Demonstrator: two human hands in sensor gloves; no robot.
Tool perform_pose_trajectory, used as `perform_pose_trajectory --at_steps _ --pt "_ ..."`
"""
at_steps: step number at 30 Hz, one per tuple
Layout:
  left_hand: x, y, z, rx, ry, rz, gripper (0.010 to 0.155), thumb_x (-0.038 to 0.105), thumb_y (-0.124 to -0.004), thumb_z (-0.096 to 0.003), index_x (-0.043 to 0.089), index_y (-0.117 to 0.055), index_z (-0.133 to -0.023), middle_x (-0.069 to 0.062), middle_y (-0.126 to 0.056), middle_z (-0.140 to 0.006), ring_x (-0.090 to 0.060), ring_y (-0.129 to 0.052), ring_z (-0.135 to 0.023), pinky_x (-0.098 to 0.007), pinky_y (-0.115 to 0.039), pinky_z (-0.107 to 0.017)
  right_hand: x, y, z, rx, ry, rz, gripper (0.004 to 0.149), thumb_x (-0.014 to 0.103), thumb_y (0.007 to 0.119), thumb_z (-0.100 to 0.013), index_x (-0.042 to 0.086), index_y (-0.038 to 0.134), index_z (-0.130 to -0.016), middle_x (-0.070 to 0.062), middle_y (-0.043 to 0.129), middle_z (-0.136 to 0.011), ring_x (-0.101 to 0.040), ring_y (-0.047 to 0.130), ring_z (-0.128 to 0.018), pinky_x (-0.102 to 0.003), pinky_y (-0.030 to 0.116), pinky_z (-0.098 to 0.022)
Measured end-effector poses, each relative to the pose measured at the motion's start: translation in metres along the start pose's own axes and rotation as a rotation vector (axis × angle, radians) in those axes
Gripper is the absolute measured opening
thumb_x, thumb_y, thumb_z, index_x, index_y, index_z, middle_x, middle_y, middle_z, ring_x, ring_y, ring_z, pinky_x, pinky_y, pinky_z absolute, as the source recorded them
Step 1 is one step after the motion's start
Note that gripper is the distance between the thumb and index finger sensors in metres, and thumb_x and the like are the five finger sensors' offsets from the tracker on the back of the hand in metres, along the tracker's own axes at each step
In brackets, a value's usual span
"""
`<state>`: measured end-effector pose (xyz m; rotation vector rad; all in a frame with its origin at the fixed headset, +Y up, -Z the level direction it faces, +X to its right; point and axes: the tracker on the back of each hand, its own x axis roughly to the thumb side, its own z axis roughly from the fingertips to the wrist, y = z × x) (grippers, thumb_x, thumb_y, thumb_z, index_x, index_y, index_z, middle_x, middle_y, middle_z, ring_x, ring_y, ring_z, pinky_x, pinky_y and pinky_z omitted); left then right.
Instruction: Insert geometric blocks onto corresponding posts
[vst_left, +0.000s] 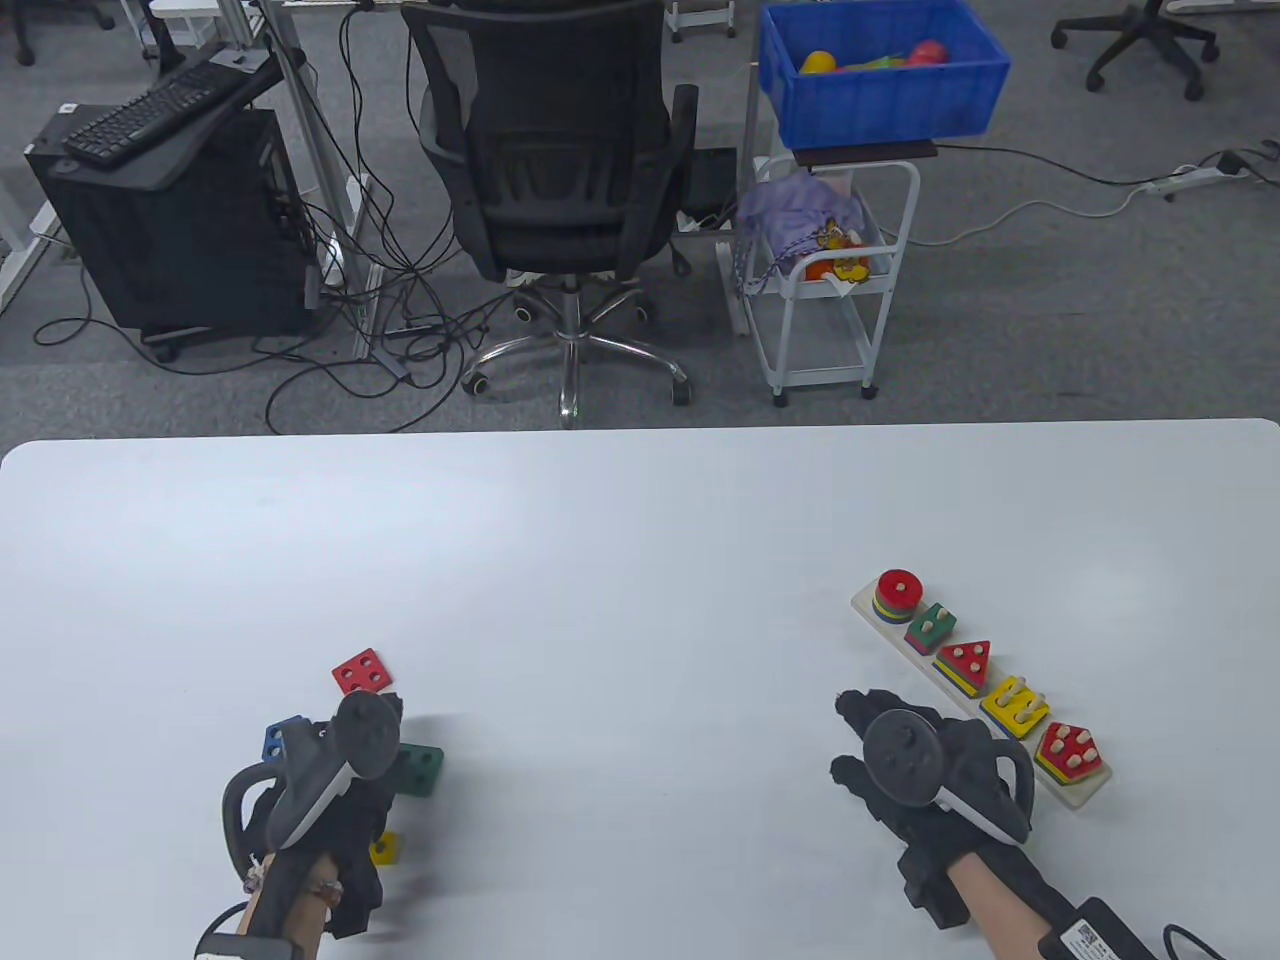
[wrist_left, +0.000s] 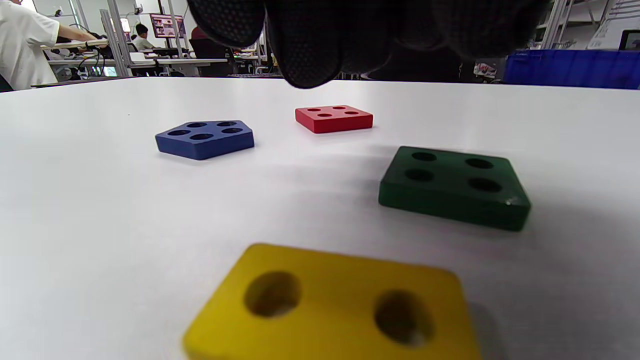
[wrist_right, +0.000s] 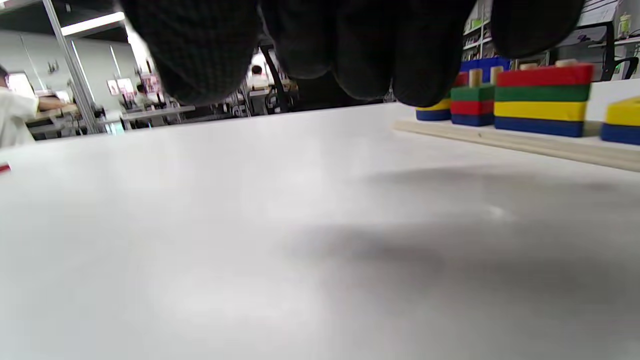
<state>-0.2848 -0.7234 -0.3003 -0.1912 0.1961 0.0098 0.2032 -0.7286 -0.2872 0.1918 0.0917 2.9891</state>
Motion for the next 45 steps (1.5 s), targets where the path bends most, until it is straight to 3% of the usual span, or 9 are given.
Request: perform_pose_trajectory --at_steps 10,14,18,22,26,30,35,39,45 --pt "0.039 -0.014 -0.006 -0.055 0.181 -0.188 0.072 0.064 -0.079 -0.0359 0.037 -0.066 -0.101 0.006 -0.08 -0.106 -0.02 -0.087 -0.093 -0.046 -0.067 -0.073 0.008 0.002 0.001 -0.017 -0.033 0.0 0.063 0.045 0.08 -0.046 0.018 0.065 -0.101 -0.017 0.072 -0.102 -0.044 0.079 -0.088 -0.069 0.062 -0.061" --pt "0.056 -0.024 -0.01 -0.093 0.21 -0.295 0.069 0.061 -0.081 -0.0373 0.035 -0.069 -0.1 0.005 -0.084 -0.101 -0.019 -0.09 -0.089 -0.045 -0.07 -0.071 0.01 0.001 0.002 -0.023 -0.041 0.006 0.063 0.045 0.08 -0.046 0.018 0.065 -0.101 -0.017 0.072 -0.102 -0.044 0.079 -0.088 -0.069 0.062 -0.061" --pt "0.067 -0.028 -0.006 -0.018 0.199 -0.334 0.067 0.058 -0.08 -0.039 0.032 -0.068 -0.099 0.001 -0.085 -0.099 -0.02 -0.093 -0.084 -0.043 -0.073 -0.069 0.012 0.002 0.002 -0.02 -0.051 0.014 0.063 0.045 0.08 -0.046 0.018 0.065 -0.101 -0.017 0.072 -0.102 -0.044 0.079 -0.088 -0.069 0.062 -0.061" --pt "0.07 -0.017 0.0 0.018 0.144 -0.214 0.072 0.059 -0.082 -0.0371 0.031 -0.064 -0.101 0.003 -0.083 -0.099 -0.018 -0.092 -0.085 -0.043 -0.072 -0.07 0.017 0.0 0.005 -0.028 -0.073 0.012 0.063 0.045 0.08 -0.046 0.018 0.065 -0.101 -0.017 0.072 -0.102 -0.044 0.079 -0.088 -0.069 0.063 -0.061" --pt "0.093 0.005 0.016 0.042 -0.034 0.046 0.073 0.06 -0.081 -0.0369 0.032 -0.061 -0.102 0.004 -0.082 -0.1 -0.017 -0.092 -0.085 -0.042 -0.072 -0.07 0.03 -0.004 0.009 -0.024 -0.144 -0.077 0.065 0.046 0.079 -0.046 0.017 0.063 -0.102 -0.018 0.071 -0.102 -0.044 0.079 -0.088 -0.069 0.063 -0.06" --pt "0.134 0.01 0.029 -0.155 -0.284 0.423 0.075 0.06 -0.079 -0.0376 0.032 -0.058 -0.103 0.005 -0.08 -0.101 -0.016 -0.091 -0.086 -0.042 -0.072 -0.071 0.052 -0.01 0.02 -0.078 -0.303 -0.148 0.071 0.046 0.081 -0.045 0.017 0.056 -0.104 -0.016 0.067 -0.105 -0.042 0.079 -0.089 -0.068 0.063 -0.061" --pt "0.183 0.001 0.043 -0.491 -0.398 0.82 0.074 0.061 -0.078 -0.0387 0.031 -0.057 -0.103 0.005 -0.079 -0.101 -0.016 -0.091 -0.086 -0.042 -0.071 -0.07 0.075 -0.014 0.035 -0.166 -0.485 -0.238 0.082 0.048 0.083 -0.043 0.015 0.045 -0.107 -0.016 0.061 -0.107 -0.039 0.076 -0.094 -0.067 0.065 -0.061" --pt "0.206 -0.009 0.051 -0.698 -0.433 0.973 0.077 0.062 -0.077 -0.0394 0.03 -0.05 -0.105 0.006 -0.078 -0.101 -0.015 -0.091 -0.086 -0.041 -0.072 -0.07 0.083 -0.016 0.042 -0.248 -0.549 -0.295 0.087 0.05 0.083 -0.041 0.01 0.043 -0.107 -0.02 0.062 -0.105 -0.038 0.079 -0.091 -0.066 0.066 -0.061" --pt "0.211 -0.016 0.051 -0.82 -0.456 1.068 0.082 0.062 -0.077 -0.0398 0.027 -0.044 -0.106 0.004 -0.078 -0.101 -0.014 -0.092 -0.085 -0.04 -0.073 -0.07 0.079 -0.02 0.043 -0.349 -0.525 -0.352 0.073 0.045 0.085 -0.041 0.014 0.057 -0.102 -0.015 0.075 -0.097 -0.035 0.088 -0.082 -0.064 0.069 -0.058"
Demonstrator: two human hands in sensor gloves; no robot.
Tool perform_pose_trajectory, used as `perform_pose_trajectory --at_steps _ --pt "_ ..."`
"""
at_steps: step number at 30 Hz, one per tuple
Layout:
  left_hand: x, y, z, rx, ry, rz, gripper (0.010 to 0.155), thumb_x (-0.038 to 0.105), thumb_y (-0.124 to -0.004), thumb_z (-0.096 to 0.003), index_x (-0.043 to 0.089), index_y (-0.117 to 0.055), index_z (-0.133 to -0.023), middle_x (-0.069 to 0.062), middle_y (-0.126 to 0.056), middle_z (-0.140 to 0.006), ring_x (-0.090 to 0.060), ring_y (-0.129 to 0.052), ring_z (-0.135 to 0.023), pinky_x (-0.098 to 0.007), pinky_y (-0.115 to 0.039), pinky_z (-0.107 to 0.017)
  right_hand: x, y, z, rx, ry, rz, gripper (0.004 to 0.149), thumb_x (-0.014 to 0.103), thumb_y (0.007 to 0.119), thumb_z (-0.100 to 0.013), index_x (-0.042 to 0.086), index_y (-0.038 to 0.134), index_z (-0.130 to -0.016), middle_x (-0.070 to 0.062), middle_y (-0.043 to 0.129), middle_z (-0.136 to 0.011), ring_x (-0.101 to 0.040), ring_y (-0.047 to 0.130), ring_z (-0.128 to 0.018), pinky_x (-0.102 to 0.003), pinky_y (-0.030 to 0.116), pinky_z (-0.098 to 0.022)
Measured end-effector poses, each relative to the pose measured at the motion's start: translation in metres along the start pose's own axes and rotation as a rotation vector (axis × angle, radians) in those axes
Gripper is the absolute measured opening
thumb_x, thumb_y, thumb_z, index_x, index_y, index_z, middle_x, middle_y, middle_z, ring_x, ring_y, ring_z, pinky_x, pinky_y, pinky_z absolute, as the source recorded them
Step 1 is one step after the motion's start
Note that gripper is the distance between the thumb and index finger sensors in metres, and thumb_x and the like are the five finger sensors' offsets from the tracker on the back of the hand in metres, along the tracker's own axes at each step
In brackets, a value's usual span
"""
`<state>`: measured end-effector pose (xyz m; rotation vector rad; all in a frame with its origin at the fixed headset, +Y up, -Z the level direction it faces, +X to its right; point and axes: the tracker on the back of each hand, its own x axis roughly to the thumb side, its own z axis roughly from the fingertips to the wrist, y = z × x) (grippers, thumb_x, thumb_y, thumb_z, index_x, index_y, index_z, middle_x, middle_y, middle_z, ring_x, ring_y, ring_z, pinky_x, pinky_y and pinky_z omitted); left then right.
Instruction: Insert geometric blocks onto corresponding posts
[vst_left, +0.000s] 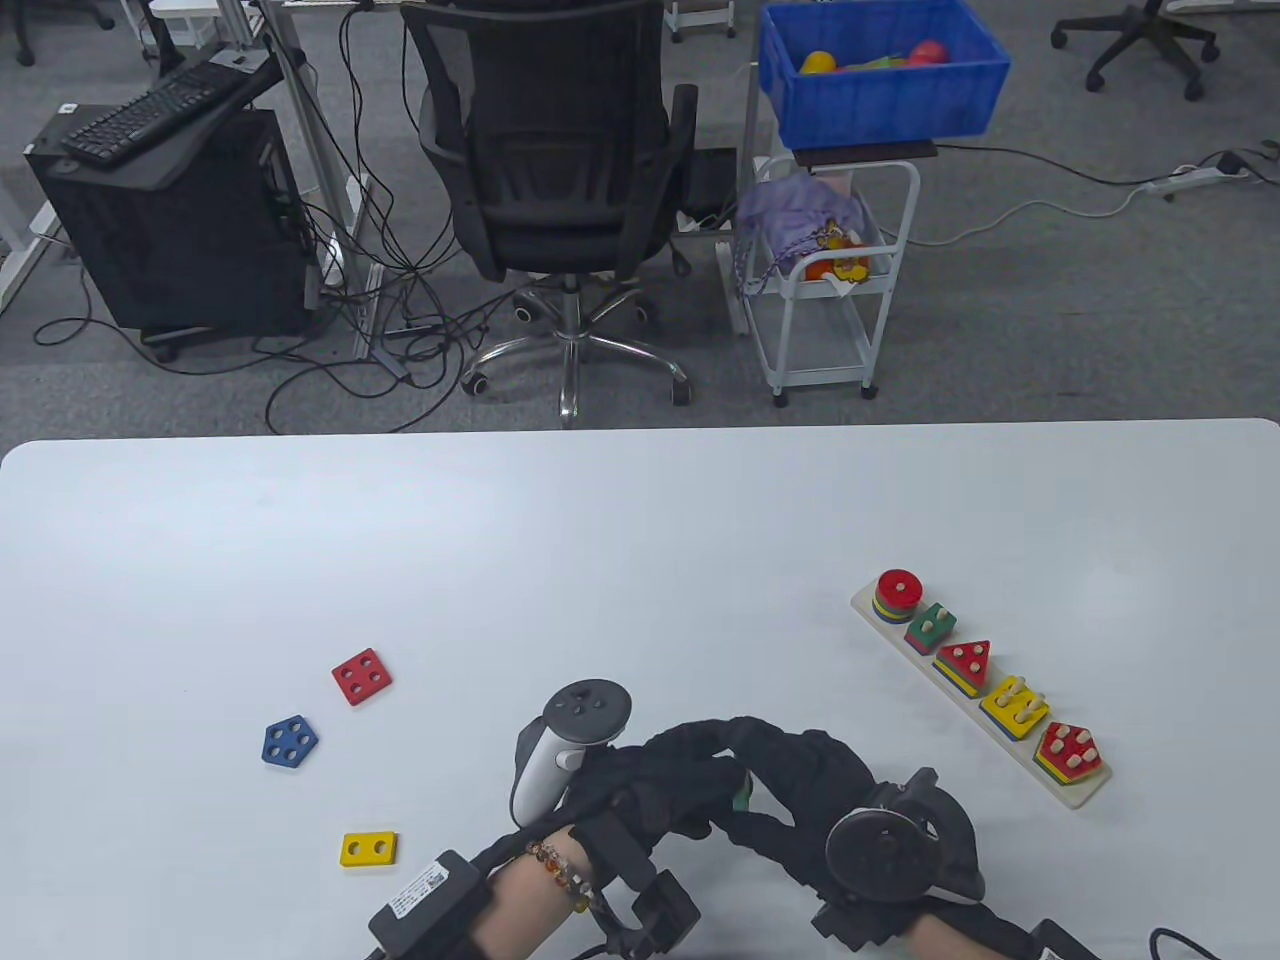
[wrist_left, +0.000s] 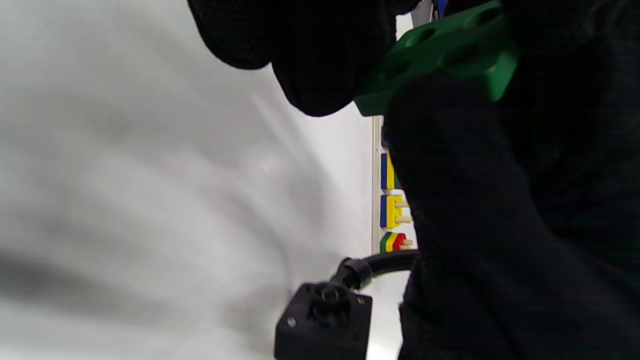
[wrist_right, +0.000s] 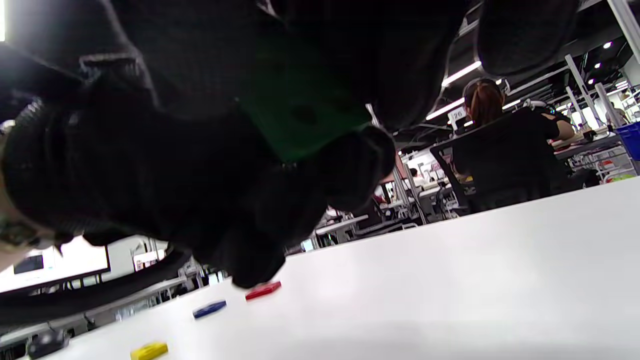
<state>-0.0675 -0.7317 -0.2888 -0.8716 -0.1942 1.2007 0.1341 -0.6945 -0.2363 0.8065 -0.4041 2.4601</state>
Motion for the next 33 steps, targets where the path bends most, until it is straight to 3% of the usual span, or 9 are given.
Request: perform_pose_trajectory --at_steps 4,8,12,17,19,24,29,33 --pt "-0.001 -0.001 -0.001 -0.039 -0.027 0.024 0.08 0.061 -0.076 -0.0413 0.027 -0.044 -0.106 0.005 -0.078 -0.102 -0.015 -0.091 -0.086 -0.041 -0.072 -0.07 0.003 -0.003 0.001 -0.04 -0.022 0.025 0.072 0.046 0.086 -0.04 0.013 0.061 -0.099 -0.015 0.08 -0.093 -0.035 0.092 -0.076 -0.063 0.071 -0.057" --pt "0.005 -0.002 0.004 0.003 -0.089 -0.05 0.077 0.059 -0.075 -0.0423 0.031 -0.043 -0.107 0.004 -0.069 -0.109 -0.019 -0.084 -0.095 -0.045 -0.065 -0.075 0.004 -0.003 0.002 -0.073 -0.042 0.046 0.072 0.046 0.086 -0.041 0.012 0.061 -0.099 -0.015 0.08 -0.092 -0.035 0.093 -0.074 -0.062 0.075 -0.054" --pt "0.011 0.009 0.015 0.157 -0.146 -0.275 0.076 0.06 -0.074 -0.0419 0.032 -0.046 -0.107 0.002 -0.062 -0.113 -0.021 -0.079 -0.1 -0.049 -0.061 -0.077 -0.007 -0.009 0.001 -0.077 0.005 0.062 0.072 0.047 0.085 -0.042 0.015 0.057 -0.1 -0.013 0.074 -0.096 -0.037 0.094 -0.072 -0.06 0.081 -0.05" --pt "0.0 0.042 0.038 0.374 -0.124 -0.492 0.075 0.059 -0.073 -0.0421 0.034 -0.047 -0.107 0.002 -0.063 -0.114 -0.022 -0.078 -0.1 -0.05 -0.06 -0.077 -0.032 -0.026 0.001 -0.065 0.104 0.071 0.073 0.046 0.087 -0.041 0.017 0.056 -0.101 -0.012 0.071 -0.097 -0.038 0.095 -0.075 -0.061 0.083 -0.05" --pt "-0.008 0.058 0.05 0.462 -0.091 -0.587 0.074 0.06 -0.072 -0.0419 0.034 -0.048 -0.107 0.002 -0.063 -0.113 -0.022 -0.079 -0.1 -0.05 -0.06 -0.077 -0.047 -0.038 0.0 -0.022 0.192 0.104 0.075 0.046 0.088 -0.04 0.018 0.055 -0.101 -0.011 0.071 -0.098 -0.039 0.093 -0.076 -0.062 0.079 -0.055" --pt "-0.03 0.092 0.082 0.666 -0.013 -0.755 0.072 0.06 -0.072 -0.0418 0.036 -0.051 -0.106 0.003 -0.065 -0.113 -0.021 -0.08 -0.1 -0.05 -0.06 -0.077 -0.083 -0.067 0.007 -0.037 0.386 0.131 0.08 0.043 0.093 -0.038 0.01 0.058 -0.102 -0.017 0.075 -0.095 -0.041 0.089 -0.077 -0.062 0.076 -0.058" --pt "-0.052 0.119 0.103 0.724 0.105 -0.751 0.072 0.06 -0.072 -0.0417 0.037 -0.051 -0.106 0.003 -0.064 -0.114 -0.022 -0.078 -0.102 -0.052 -0.059 -0.077 -0.122 -0.103 0.014 -0.035 0.6 0.278 0.075 0.041 0.094 -0.037 0.007 0.066 -0.098 -0.023 0.078 -0.093 -0.044 0.088 -0.076 -0.063 0.075 -0.058" --pt "-0.059 0.131 0.114 0.802 0.191 -0.843 0.072 0.06 -0.072 -0.0414 0.038 -0.052 -0.106 0.004 -0.062 -0.115 -0.023 -0.075 -0.104 -0.053 -0.057 -0.078 -0.151 -0.118 0.017 -0.033 0.796 0.255 0.071 0.04 0.093 -0.04 0.007 0.068 -0.098 -0.024 0.076 -0.094 -0.046 0.084 -0.075 -0.066 0.068 -0.058"
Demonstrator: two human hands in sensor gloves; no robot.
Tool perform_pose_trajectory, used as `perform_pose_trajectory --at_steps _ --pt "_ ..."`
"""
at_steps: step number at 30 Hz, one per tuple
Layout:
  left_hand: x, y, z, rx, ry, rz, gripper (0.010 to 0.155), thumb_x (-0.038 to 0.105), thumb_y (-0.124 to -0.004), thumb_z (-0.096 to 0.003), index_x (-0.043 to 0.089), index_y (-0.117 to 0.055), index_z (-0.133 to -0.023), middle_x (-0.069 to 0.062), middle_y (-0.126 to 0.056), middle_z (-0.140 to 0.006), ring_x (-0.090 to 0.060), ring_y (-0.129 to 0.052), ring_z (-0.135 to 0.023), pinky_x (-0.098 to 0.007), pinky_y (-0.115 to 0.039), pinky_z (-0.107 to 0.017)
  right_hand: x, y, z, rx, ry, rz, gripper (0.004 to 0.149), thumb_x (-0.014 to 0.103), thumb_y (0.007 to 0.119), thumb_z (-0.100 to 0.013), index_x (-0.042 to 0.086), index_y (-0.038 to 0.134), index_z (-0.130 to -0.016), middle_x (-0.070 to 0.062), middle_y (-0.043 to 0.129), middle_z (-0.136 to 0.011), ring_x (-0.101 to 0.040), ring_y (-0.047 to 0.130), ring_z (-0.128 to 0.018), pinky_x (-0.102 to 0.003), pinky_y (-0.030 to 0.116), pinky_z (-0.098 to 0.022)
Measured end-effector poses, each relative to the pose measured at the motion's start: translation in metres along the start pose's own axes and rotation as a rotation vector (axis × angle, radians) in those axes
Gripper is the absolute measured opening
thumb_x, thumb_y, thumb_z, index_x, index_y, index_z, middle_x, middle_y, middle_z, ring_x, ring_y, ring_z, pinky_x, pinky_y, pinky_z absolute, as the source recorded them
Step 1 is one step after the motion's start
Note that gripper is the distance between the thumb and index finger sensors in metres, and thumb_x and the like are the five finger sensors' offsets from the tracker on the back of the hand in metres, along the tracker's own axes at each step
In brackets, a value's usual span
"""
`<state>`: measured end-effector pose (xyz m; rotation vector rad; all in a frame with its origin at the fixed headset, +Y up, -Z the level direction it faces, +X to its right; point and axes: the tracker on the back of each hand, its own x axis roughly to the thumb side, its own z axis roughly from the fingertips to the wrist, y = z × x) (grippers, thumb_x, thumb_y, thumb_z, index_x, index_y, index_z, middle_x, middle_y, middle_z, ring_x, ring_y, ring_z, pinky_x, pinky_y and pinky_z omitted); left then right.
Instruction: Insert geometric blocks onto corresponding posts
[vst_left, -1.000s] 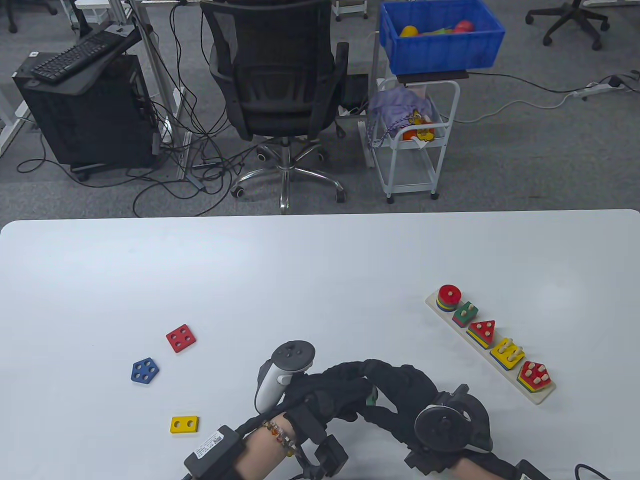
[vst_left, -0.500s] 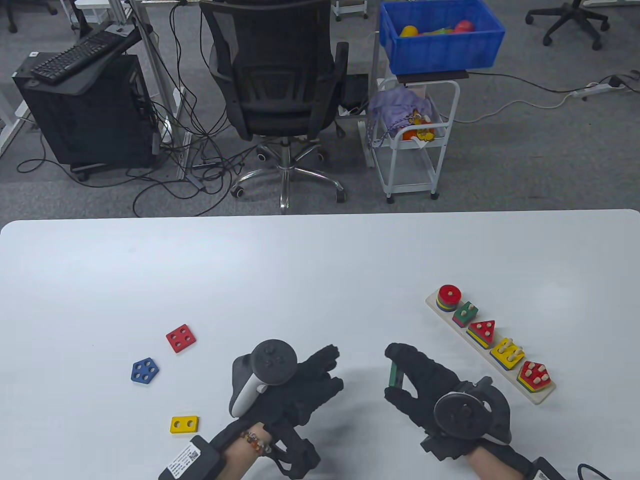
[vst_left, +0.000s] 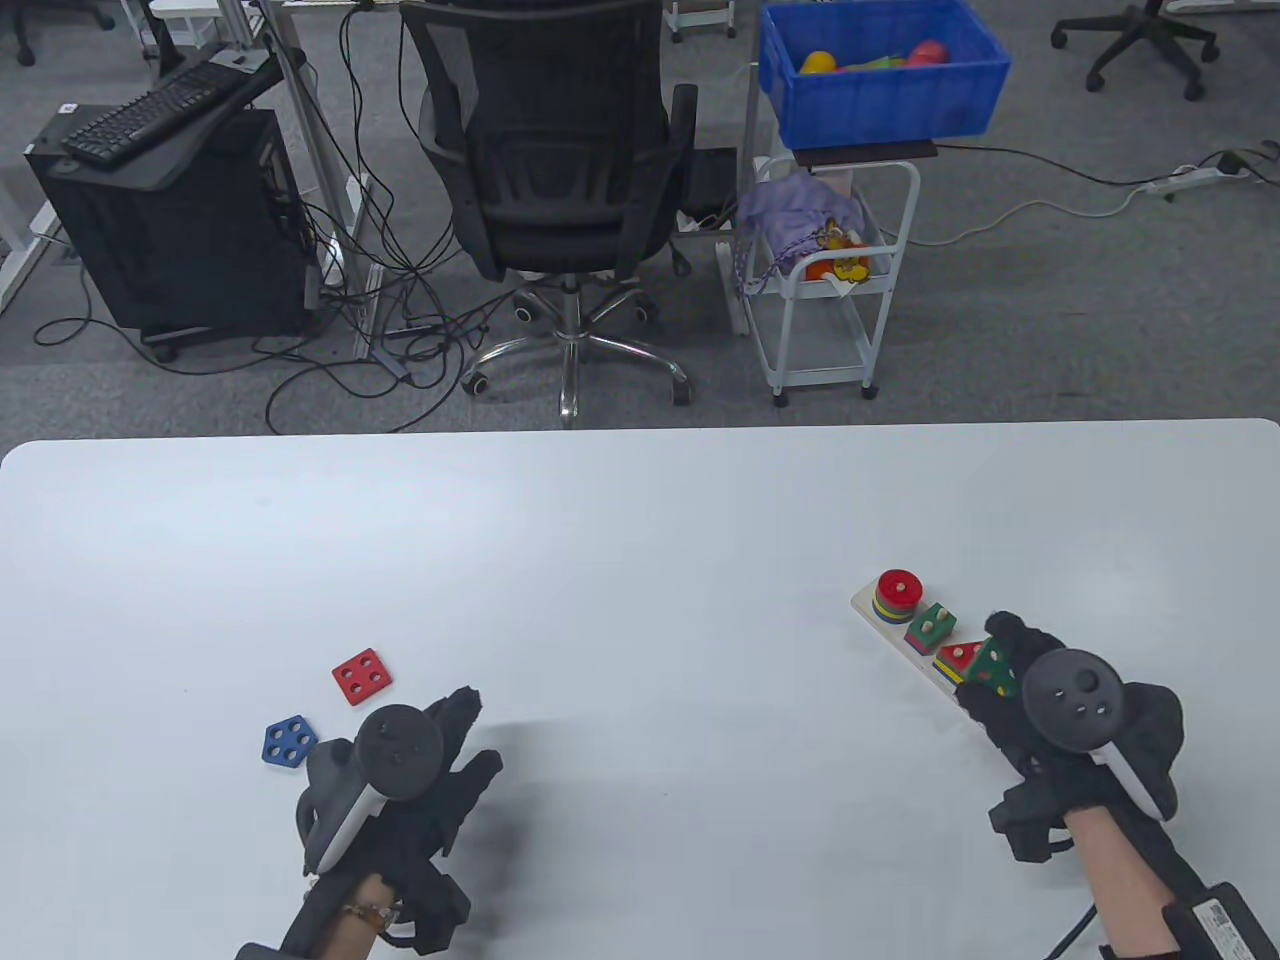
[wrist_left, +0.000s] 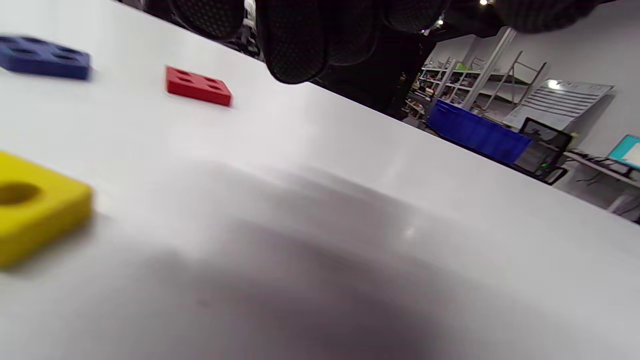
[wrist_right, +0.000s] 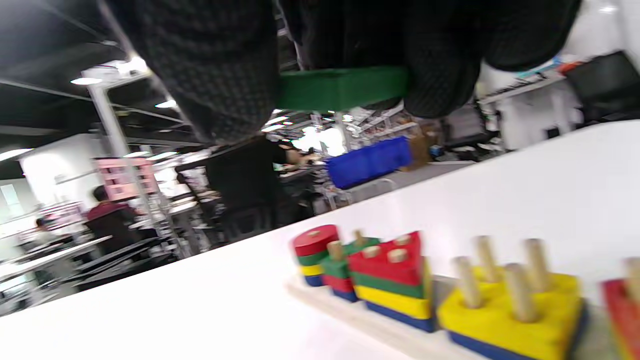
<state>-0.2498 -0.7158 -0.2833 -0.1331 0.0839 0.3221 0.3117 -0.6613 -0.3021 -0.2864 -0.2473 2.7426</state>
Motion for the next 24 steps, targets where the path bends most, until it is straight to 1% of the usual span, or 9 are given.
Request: perform_pose_trajectory --at_steps 2,5,6,8,10,15,20,23,24 --pt "-0.005 0.003 0.0 0.051 0.026 -0.089 0.071 0.06 -0.072 -0.0413 0.038 -0.052 -0.106 0.005 -0.061 -0.116 -0.022 -0.073 -0.106 -0.054 -0.056 -0.079 -0.009 0.002 -0.01 0.039 0.094 0.039 0.07 0.039 0.092 -0.04 0.009 0.068 -0.099 -0.023 0.076 -0.095 -0.045 0.083 -0.075 -0.067 0.067 -0.059" --pt "-0.009 0.004 -0.001 0.106 0.058 -0.215 0.071 0.061 -0.072 -0.0409 0.04 -0.051 -0.106 0.007 -0.06 -0.117 -0.022 -0.071 -0.107 -0.055 -0.053 -0.08 -0.017 0.013 -0.022 0.116 0.188 0.176 0.07 0.038 0.093 -0.04 0.011 0.068 -0.099 -0.02 0.076 -0.097 -0.044 0.082 -0.078 -0.068 0.064 -0.061" --pt "-0.009 0.004 -0.001 0.114 0.063 -0.233 0.071 0.061 -0.072 -0.0407 0.04 -0.052 -0.106 0.007 -0.06 -0.117 -0.021 -0.07 -0.108 -0.055 -0.053 -0.08 -0.017 0.015 -0.023 0.125 0.194 0.198 0.07 0.038 0.093 -0.039 0.012 0.068 -0.099 -0.019 0.076 -0.097 -0.044 0.082 -0.079 -0.069 0.063 -0.062" --pt "-0.009 0.004 -0.001 0.134 0.075 -0.269 0.071 0.061 -0.072 -0.0406 0.041 -0.052 -0.106 0.008 -0.059 -0.117 -0.022 -0.069 -0.109 -0.056 -0.051 -0.081 -0.018 0.028 -0.025 0.172 0.211 0.287 0.069 0.039 0.093 -0.039 0.015 0.068 -0.099 -0.016 0.077 -0.097 -0.044 0.08 -0.084 -0.07 0.06 -0.064" --pt "-0.01 0.005 -0.001 0.147 0.086 -0.296 0.071 0.061 -0.071 -0.0404 0.041 -0.052 -0.106 0.009 -0.059 -0.117 -0.021 -0.068 -0.109 -0.056 -0.05 -0.081 -0.017 0.038 -0.025 0.184 0.201 0.321 0.069 0.039 0.093 -0.039 0.016 0.068 -0.099 -0.015 0.077 -0.098 -0.043 0.08 -0.086 -0.07 0.06 -0.064" --pt "-0.015 0.008 -0.002 0.148 0.101 -0.295 0.071 0.061 -0.071 -0.0404 0.042 -0.052 -0.106 0.009 -0.059 -0.117 -0.021 -0.068 -0.109 -0.056 -0.05 -0.081 -0.017 0.054 -0.026 0.18 0.207 0.385 0.07 0.039 0.092 -0.039 0.017 0.067 -0.1 -0.015 0.076 -0.098 -0.042 0.08 -0.086 -0.07 0.059 -0.065" --pt "-0.015 0.009 -0.002 0.139 0.105 -0.29 0.071 0.061 -0.071 -0.0402 0.042 -0.052 -0.106 0.009 -0.059 -0.117 -0.02 -0.068 -0.11 -0.056 -0.05 -0.081 -0.02 0.062 -0.027 0.195 0.221 0.382 0.071 0.04 0.091 -0.039 0.016 0.065 -0.101 -0.015 0.075 -0.099 -0.042 0.08 -0.086 -0.07 0.06 -0.065" --pt "-0.018 0.011 -0.003 0.123 0.112 -0.275 0.071 0.061 -0.071 -0.0401 0.042 -0.052 -0.106 0.01 -0.059 -0.117 -0.021 -0.068 -0.11 -0.056 -0.051 -0.081 -0.021 0.066 -0.026 0.226 0.217 0.384 0.078 0.04 0.09 -0.04 0.016 0.056 -0.105 -0.017 0.065 -0.106 -0.045 0.072 -0.094 -0.071 0.057 -0.066" --pt "-0.019 0.013 -0.003 0.117 0.116 -0.266 0.071 0.061 -0.071 -0.0402 0.043 -0.052 -0.105 0.01 -0.059 -0.118 -0.02 -0.068 -0.11 -0.056 -0.051 -0.081 -0.02 0.063 -0.022 0.2 0.21 0.373 0.078 0.041 0.089 -0.04 0.016 0.055 -0.106 -0.017 0.063 -0.107 -0.046 0.071 -0.094 -0.071 0.056 -0.066"
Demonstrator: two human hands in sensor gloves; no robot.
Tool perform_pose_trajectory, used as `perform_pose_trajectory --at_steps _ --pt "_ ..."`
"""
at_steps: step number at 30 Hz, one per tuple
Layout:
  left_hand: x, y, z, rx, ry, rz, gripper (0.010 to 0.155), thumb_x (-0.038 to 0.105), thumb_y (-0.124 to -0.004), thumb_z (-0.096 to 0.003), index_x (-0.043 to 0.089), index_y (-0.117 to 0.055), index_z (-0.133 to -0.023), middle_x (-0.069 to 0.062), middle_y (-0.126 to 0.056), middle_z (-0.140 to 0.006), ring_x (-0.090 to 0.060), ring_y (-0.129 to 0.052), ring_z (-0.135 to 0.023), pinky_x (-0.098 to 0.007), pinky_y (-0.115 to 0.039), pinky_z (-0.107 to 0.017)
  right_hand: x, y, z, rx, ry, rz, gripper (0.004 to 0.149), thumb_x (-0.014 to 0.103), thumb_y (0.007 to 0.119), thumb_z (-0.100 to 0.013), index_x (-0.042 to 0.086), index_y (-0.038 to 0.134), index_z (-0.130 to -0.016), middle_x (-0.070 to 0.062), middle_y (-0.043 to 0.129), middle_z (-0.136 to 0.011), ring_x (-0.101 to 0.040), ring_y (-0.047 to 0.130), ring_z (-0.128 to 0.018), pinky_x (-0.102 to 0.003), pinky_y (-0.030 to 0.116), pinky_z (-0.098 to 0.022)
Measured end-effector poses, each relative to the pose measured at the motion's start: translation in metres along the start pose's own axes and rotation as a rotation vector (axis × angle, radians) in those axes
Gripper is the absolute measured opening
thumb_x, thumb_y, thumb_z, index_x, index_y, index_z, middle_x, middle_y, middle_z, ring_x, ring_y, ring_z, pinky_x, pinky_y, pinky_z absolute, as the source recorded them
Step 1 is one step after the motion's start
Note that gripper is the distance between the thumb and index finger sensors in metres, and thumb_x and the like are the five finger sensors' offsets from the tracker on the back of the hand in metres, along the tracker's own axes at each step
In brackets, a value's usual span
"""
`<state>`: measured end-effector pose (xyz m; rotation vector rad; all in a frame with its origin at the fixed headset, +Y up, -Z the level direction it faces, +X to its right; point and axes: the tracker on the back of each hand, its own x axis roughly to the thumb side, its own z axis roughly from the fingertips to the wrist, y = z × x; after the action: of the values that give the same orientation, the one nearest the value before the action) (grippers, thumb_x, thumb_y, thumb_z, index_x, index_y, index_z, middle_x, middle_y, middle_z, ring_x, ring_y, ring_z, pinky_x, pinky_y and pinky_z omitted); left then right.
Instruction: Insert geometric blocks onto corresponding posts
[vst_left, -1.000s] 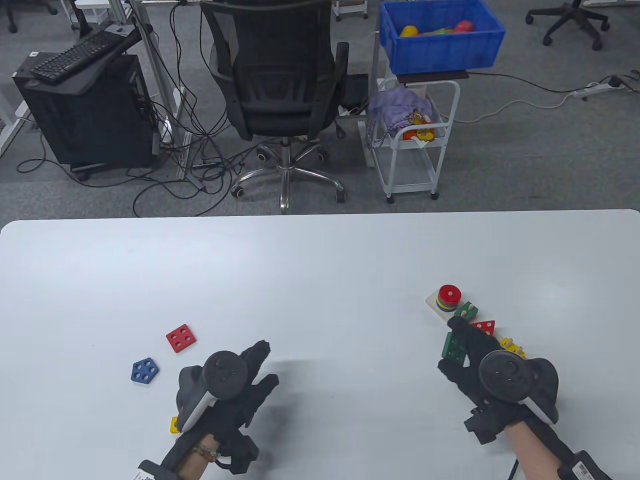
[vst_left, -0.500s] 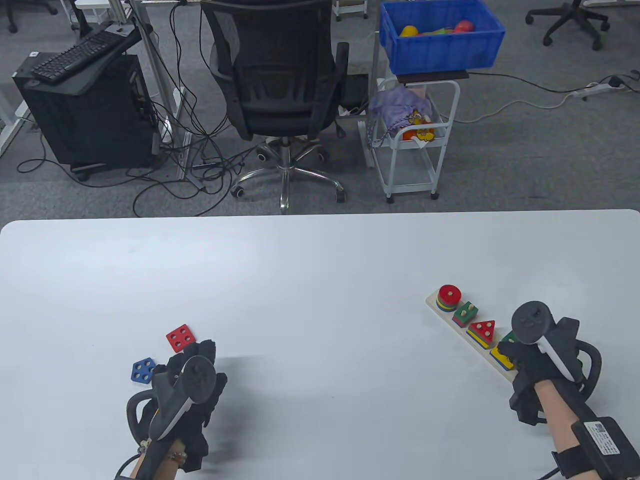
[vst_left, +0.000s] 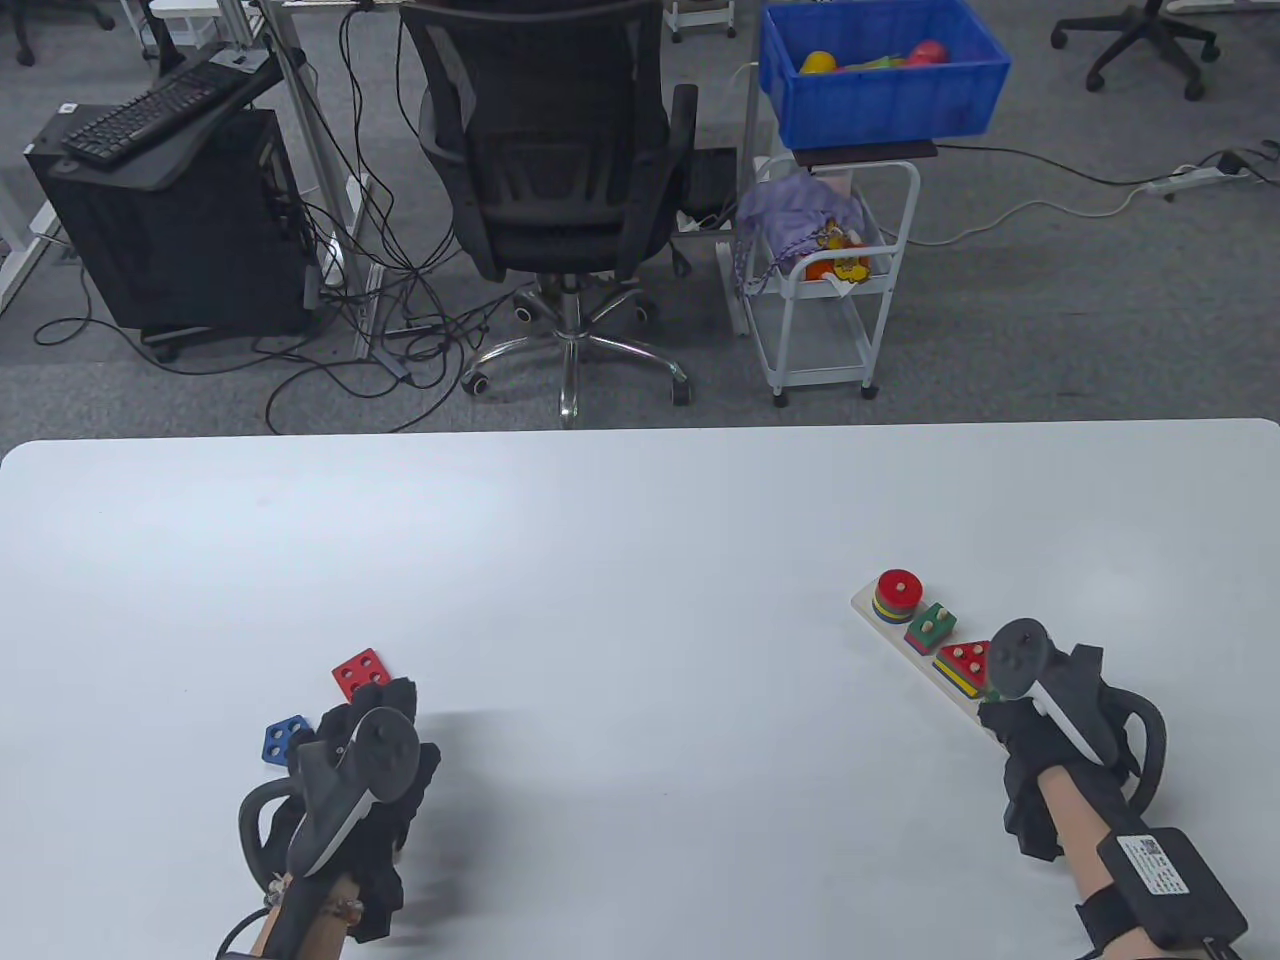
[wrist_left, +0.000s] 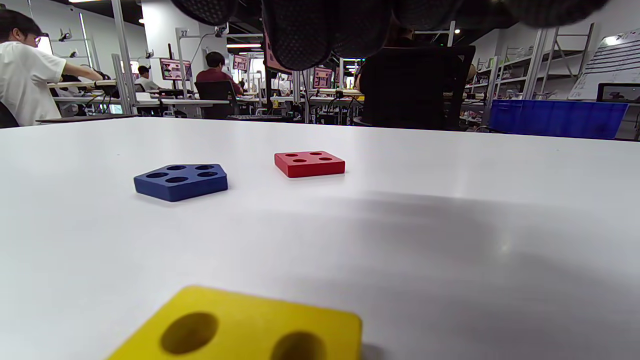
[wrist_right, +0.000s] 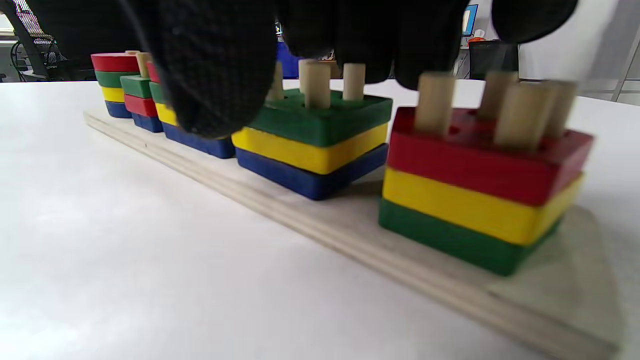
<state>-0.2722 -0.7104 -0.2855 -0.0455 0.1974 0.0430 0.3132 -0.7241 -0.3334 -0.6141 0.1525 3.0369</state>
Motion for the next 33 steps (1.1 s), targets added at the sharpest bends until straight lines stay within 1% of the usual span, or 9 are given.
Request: perform_pose_trajectory --at_steps 4,7,11,13,16,20,22,26,33 --pt "-0.011 0.007 -0.001 -0.031 0.028 0.029 0.071 0.06 -0.073 -0.0397 0.042 -0.053 -0.105 0.01 -0.06 -0.117 -0.021 -0.072 -0.107 -0.054 -0.055 -0.08 0.008 -0.009 0.022 -0.099 -0.09 -0.076 0.075 0.042 0.088 -0.042 0.015 0.057 -0.105 -0.019 0.064 -0.106 -0.047 0.072 -0.093 -0.072 0.058 -0.064" --pt "-0.023 0.011 0.0 -0.08 0.028 0.063 0.071 0.059 -0.075 -0.0395 0.042 -0.054 -0.105 0.009 -0.063 -0.116 -0.021 -0.075 -0.105 -0.052 -0.058 -0.079 0.023 -0.016 0.045 -0.081 -0.193 -0.098 0.074 0.044 0.086 -0.043 0.014 0.058 -0.105 -0.02 0.066 -0.105 -0.047 0.073 -0.092 -0.072 0.059 -0.063" --pt "-0.033 0.005 0.004 -0.189 -0.001 0.071 0.071 0.056 -0.08 -0.0385 0.04 -0.058 -0.104 0.008 -0.067 -0.114 -0.021 -0.08 -0.101 -0.05 -0.062 -0.077 0.051 -0.022 0.077 -0.079 -0.342 -0.154 0.072 0.045 0.084 -0.044 0.014 0.059 -0.104 -0.02 0.068 -0.104 -0.047 0.076 -0.09 -0.071 0.061 -0.062" --pt "-0.031 -0.001 0.002 -0.293 -0.043 0.027 0.067 0.053 -0.083 -0.0385 0.04 -0.063 -0.102 0.008 -0.073 -0.111 -0.019 -0.084 -0.098 -0.049 -0.063 -0.076 0.06 -0.017 0.088 -0.067 -0.389 -0.18 0.072 0.046 0.084 -0.045 0.014 0.059 -0.104 -0.019 0.069 -0.104 -0.046 0.077 -0.089 -0.07 0.062 -0.062" --pt "-0.026 -0.011 0.002 -0.371 -0.024 -0.065 0.066 0.05 -0.088 -0.0372 0.04 -0.067 -0.099 0.009 -0.077 -0.107 -0.018 -0.087 -0.094 -0.048 -0.065 -0.075 0.067 -0.007 0.096 -0.046 -0.412 -0.192 0.07 0.045 0.083 -0.045 0.014 0.06 -0.104 -0.02 0.07 -0.103 -0.046 0.078 -0.088 -0.07 0.063 -0.061" --pt "-0.016 -0.025 0.003 -0.498 -0.047 -0.24 0.069 0.045 -0.092 -0.0358 0.042 -0.066 -0.099 0.012 -0.072 -0.11 -0.016 -0.083 -0.098 -0.047 -0.063 -0.078 0.065 0.007 0.096 0.014 -0.428 -0.165 0.07 0.045 0.082 -0.045 0.014 0.06 -0.103 -0.02 0.07 -0.102 -0.046 0.079 -0.087 -0.07 0.063 -0.06" --pt "-0.012 -0.03 0.004 -0.502 -0.038 -0.312 0.069 0.043 -0.094 -0.0355 0.042 -0.066 -0.099 0.012 -0.07 -0.11 -0.015 -0.082 -0.099 -0.047 -0.062 -0.078 0.066 0.01 0.097 0.035 -0.432 -0.158 0.07 0.045 0.082 -0.045 0.014 0.06 -0.103 -0.02 0.07 -0.102 -0.046 0.079 -0.087 -0.07 0.063 -0.06" --pt "0.006 -0.044 0.004 -0.387 -0.089 -0.526 0.068 0.04 -0.094 -0.0332 0.039 -0.061 -0.093 0.01 -0.071 -0.101 -0.011 -0.089 -0.088 -0.042 -0.067 -0.077 0.069 0.012 0.098 0.025 -0.447 -0.148 0.069 0.045 0.082 -0.045 0.014 0.061 -0.103 -0.02 0.071 -0.102 -0.046 0.079 -0.087 -0.07 0.063 -0.06" --pt "0.011 -0.045 0.007 -0.327 -0.105 -0.542 0.066 0.045 -0.092 -0.0333 0.035 -0.065 -0.093 0.007 -0.08 -0.094 -0.011 -0.094 -0.082 -0.042 -0.07 -0.074 0.072 0.015 0.101 0.026 -0.473 -0.123 0.069 0.045 0.082 -0.045 0.014 0.06 -0.103 -0.019 0.07 -0.102 -0.045 0.079 -0.087 -0.07 0.063 -0.06"
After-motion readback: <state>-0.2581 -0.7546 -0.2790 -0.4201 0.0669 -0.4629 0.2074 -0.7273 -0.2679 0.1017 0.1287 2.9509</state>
